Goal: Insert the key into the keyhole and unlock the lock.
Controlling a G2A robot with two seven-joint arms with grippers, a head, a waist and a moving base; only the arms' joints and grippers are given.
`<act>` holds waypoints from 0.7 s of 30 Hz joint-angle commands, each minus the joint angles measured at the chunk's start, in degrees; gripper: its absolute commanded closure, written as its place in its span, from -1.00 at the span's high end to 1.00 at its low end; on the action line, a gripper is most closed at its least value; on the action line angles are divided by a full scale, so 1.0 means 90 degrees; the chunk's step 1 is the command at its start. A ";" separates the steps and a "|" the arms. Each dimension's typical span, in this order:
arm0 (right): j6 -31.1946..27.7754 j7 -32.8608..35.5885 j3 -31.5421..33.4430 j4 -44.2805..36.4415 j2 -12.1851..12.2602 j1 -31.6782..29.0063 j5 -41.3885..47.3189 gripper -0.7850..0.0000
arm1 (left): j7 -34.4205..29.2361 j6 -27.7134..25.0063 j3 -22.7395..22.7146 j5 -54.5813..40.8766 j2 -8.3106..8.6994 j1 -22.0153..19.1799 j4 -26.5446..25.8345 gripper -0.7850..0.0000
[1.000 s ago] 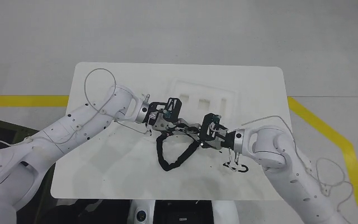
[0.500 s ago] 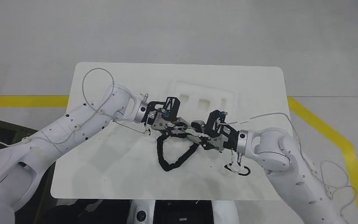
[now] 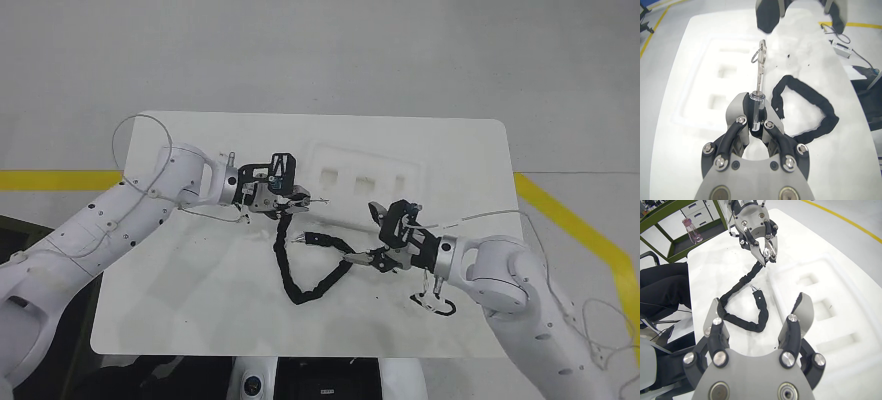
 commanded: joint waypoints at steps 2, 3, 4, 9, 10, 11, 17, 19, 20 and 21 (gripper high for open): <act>-0.0020 -0.0084 0.0101 -0.0019 0.0019 -0.0088 -0.0025 1.00 | -0.0674 0.0373 -0.0121 -0.0278 0.0063 0.0175 -0.0178 -1.00; -0.0023 -0.0101 0.0134 -0.0033 0.0026 -0.0120 -0.0034 1.00 | -0.0795 0.0457 -0.0163 -0.0353 0.0080 0.0236 -0.0229 -1.00; -0.0032 -0.0111 0.0168 -0.0044 0.0033 -0.0149 -0.0038 1.00 | -0.0919 0.0520 -0.0200 -0.0395 0.0093 0.0282 -0.0270 -1.00; -0.0052 -0.0196 0.0312 -0.0090 0.0061 -0.0249 -0.0047 1.00 | -0.1689 0.0725 -0.0313 -0.0429 0.0082 0.0389 -0.0411 0.62; -0.0044 -0.0208 0.0326 -0.0104 0.0064 -0.0264 -0.0055 1.00 | -0.1896 0.0705 -0.0309 -0.0399 0.0063 0.0381 -0.0439 1.00; -0.0039 -0.0223 0.0337 -0.0124 0.0067 -0.0276 -0.0061 1.00 | -0.2009 0.0707 -0.0325 -0.0437 0.0039 0.0375 -0.0446 1.00; -0.0039 -0.0404 0.0400 -0.0170 0.0077 -0.0302 -0.0121 1.00 | -0.1886 0.0645 -0.0462 -0.0435 -0.0099 0.0408 -0.0409 1.00; -0.0070 -0.0563 0.0444 -0.0151 0.0078 -0.0301 -0.0156 1.00 | -0.1600 0.0634 -0.0572 -0.0345 -0.0112 0.0427 -0.0383 1.00; -0.0085 -0.0649 0.0474 -0.0137 0.0079 -0.0297 -0.0196 1.00 | -0.1387 0.0622 -0.0644 -0.0286 -0.0110 0.0441 -0.0365 1.00; -0.0105 -0.0735 0.0496 -0.0114 0.0080 -0.0298 -0.0214 1.00 | -0.1179 0.0597 -0.0709 -0.0208 -0.0106 0.0460 -0.0330 1.00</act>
